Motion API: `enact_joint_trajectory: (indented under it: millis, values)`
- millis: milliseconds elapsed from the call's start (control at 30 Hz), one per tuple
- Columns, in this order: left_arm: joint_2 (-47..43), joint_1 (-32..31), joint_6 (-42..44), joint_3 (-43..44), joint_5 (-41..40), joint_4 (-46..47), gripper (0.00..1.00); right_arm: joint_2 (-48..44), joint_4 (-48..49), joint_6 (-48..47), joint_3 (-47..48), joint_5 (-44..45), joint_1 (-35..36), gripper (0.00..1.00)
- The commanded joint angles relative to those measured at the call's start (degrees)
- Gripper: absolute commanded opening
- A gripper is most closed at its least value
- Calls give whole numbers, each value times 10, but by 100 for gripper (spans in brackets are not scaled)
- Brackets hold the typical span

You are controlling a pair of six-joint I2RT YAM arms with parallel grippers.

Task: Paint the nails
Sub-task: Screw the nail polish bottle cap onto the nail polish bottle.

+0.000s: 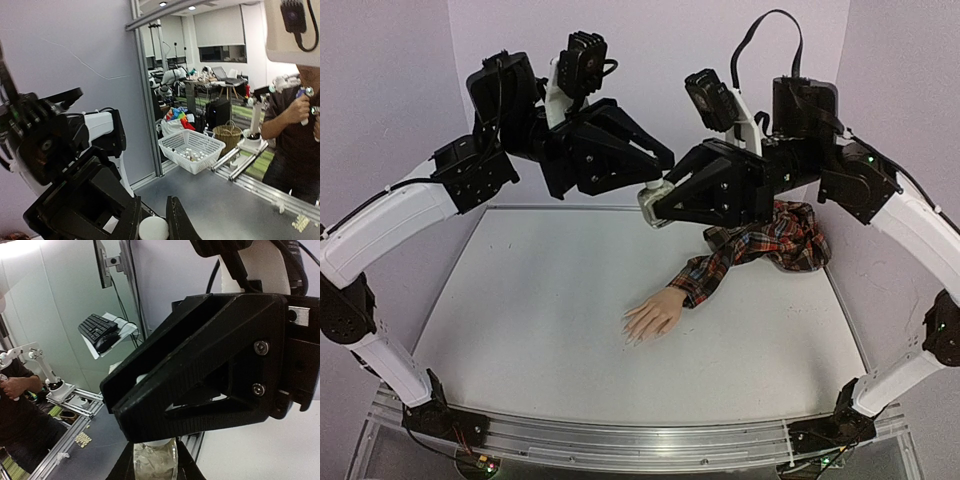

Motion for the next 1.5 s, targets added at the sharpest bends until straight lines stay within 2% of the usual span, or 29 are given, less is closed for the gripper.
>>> enact_joint_trajectory:
  millis: [0, 100, 233, 300, 333, 400, 467, 500, 533, 667, 733, 767, 833, 900, 967, 1000, 1033, 1067, 1133, 1167, 1267, 1333, 1467]
  values:
    - [93, -4, 153, 28, 72, -247, 0, 27, 220, 49, 93, -33, -3, 0]
    - [123, 18, 187, 67, 124, -280, 0, 54, 242, 73, 129, -52, -4, 0]
    - [170, 44, 180, 119, 200, -280, 0, 101, 259, 108, 184, -78, -4, 0]
    - [174, 48, 149, 111, 208, -232, 0, 117, 265, 118, 211, -86, -5, 0]
    - [171, 49, 113, 93, 210, -178, 0, 127, 269, 126, 223, -91, -5, 0]
    - [164, 53, -29, 35, 219, -6, 0, 142, 284, 144, 240, -97, -4, 0]
    - [161, 59, -232, -37, 228, 273, 0, 154, 298, 157, 253, -100, -5, 0]
    - [168, 63, -374, -51, 228, 420, 1, 159, 302, 164, 255, -102, -5, 0]
    - [183, 67, -479, -46, 231, 566, 2, 159, 305, 168, 253, -103, -4, 0]
    - [267, 78, -809, 60, 241, 864, 15, 139, 311, 162, 207, -88, -6, 0]
    - [295, 79, -925, 107, 243, 944, 26, 119, 310, 147, 179, -71, -7, 0]
    - [303, 80, -942, 118, 241, 948, 32, 109, 308, 141, 162, -62, -9, 0]
    - [301, 85, -941, 110, 227, 943, 45, 86, 306, 134, 124, -41, -17, 0]
    - [288, 96, -923, 82, 208, 930, 65, 64, 302, 126, 88, -23, -30, 0]
    - [257, 113, -849, 30, 181, 881, 95, 44, 294, 110, 45, 1, -45, 0]
    - [233, 122, -780, -4, 162, 825, 99, 33, 285, 100, 24, 14, -51, 0]
    - [202, 128, -686, -36, 147, 700, 100, 17, 281, 90, 3, 29, -58, 0]
    - [161, 132, -535, -68, 120, 536, 100, 6, 280, 85, -18, 46, -65, 0]
    - [79, 130, -150, -67, 10, 148, 100, -15, 275, 72, -61, 83, -78, 0]
    - [58, 127, -91, -67, -17, 50, 100, -24, 264, 61, -75, 102, -82, 0]
    - [12, 139, -230, -162, -19, 245, 100, -55, 250, 37, -119, 152, -94, 0]
    - [-8, 129, -150, -161, -62, 127, 100, -72, 231, 18, -140, 186, -97, 0]
    - [-71, 124, -132, -218, -138, 115, 100, -100, 168, -34, -173, 279, -97, 0]
